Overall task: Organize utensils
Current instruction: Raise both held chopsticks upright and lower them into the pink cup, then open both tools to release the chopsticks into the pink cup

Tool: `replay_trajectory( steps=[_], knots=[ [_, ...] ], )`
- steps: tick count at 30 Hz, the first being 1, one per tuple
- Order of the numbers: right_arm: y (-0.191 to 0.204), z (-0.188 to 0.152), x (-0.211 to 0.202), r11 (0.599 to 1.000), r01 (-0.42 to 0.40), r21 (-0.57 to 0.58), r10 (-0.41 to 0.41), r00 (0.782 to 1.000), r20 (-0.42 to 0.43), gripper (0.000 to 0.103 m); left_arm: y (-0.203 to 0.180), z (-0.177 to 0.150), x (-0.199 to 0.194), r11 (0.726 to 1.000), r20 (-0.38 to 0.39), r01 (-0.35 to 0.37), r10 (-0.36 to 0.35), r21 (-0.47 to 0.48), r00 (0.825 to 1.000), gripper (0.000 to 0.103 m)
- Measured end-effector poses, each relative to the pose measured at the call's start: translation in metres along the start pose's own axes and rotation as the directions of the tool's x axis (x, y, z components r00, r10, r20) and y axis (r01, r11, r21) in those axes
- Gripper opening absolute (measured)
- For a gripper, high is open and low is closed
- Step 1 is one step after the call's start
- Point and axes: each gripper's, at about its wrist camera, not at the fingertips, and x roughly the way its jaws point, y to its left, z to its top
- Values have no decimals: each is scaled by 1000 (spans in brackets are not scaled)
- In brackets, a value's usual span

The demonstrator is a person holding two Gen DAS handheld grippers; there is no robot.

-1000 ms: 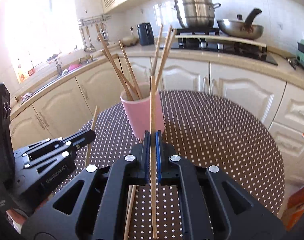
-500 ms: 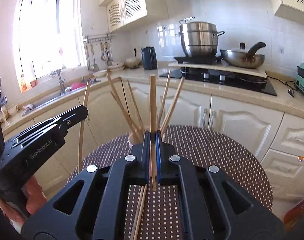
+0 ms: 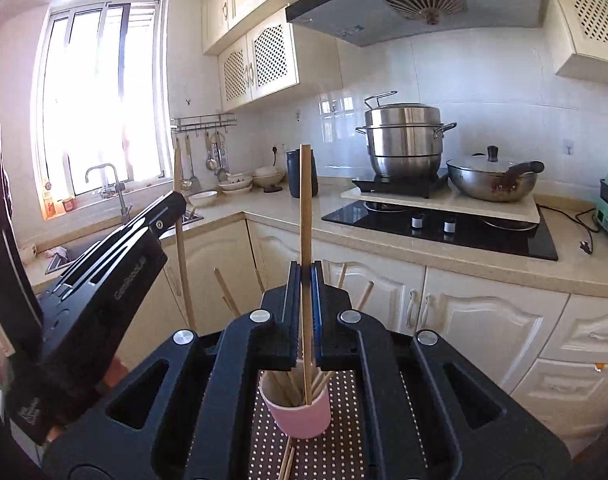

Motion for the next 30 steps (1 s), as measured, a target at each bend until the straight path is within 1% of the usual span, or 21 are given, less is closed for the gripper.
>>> replay_trajectory(
  steps=[4, 6, 8, 10, 12, 14, 18, 21, 24, 26, 27, 30],
  knots=[
    [-7, -2, 22, 1000, -14, 2, 15, 1000, -14, 5, 0, -10, 19, 1000, 52, -1, 1, -2, 999, 6],
    [-9, -9, 35, 1000, -14, -13, 14, 1000, -20, 6, 2, -19, 28, 1000, 58, 22, -22, -12, 998, 6],
    [-13, -16, 48, 1000, -6, -16, 6, 999, -36, 6, 3, -29, 40, 999, 35, 45, -45, -10, 998, 6],
    [-20, -24, 63, 1000, -23, 15, 24, 997, -75, 6, 3, -43, 52, 999, -7, 53, -54, -6, 999, 6],
    [-26, -33, 76, 999, -28, 34, 31, 993, -110, 6, 5, -57, 63, 997, -28, 71, -71, -9, 997, 6],
    [-29, -41, 83, 999, -29, 32, 33, 990, -135, 6, 6, -68, 68, 998, -35, 58, -58, 2, 998, 6],
    [-33, -55, 92, 997, -67, 41, 74, 979, -191, 6, 11, -90, 80, 998, -109, 65, -65, -4, 992, 6],
    [-31, -70, 95, 998, -61, 22, 64, 973, -223, 6, 11, -104, 80, 999, -116, 50, -47, 22, 992, 6],
    [-28, -84, 100, 998, -65, 7, 64, 958, -278, 6, 12, -114, 78, 997, -145, 59, -52, 43, 988, 6],
    [-26, -92, 102, 998, -56, -7, 51, 953, -299, 6, 12, -122, 73, 996, -164, 70, -59, 60, 985, 6],
    [-26, -95, 102, 999, -54, -8, 49, 951, -305, 6, 11, -126, 70, 995, -171, 66, -52, 78, 984, 7],
    [-30, -99, 102, 996, -91, 27, 94, 935, -343, 6, 10, -132, 63, 990, -184, 51, -26, 130, 983, 7]
  ],
)
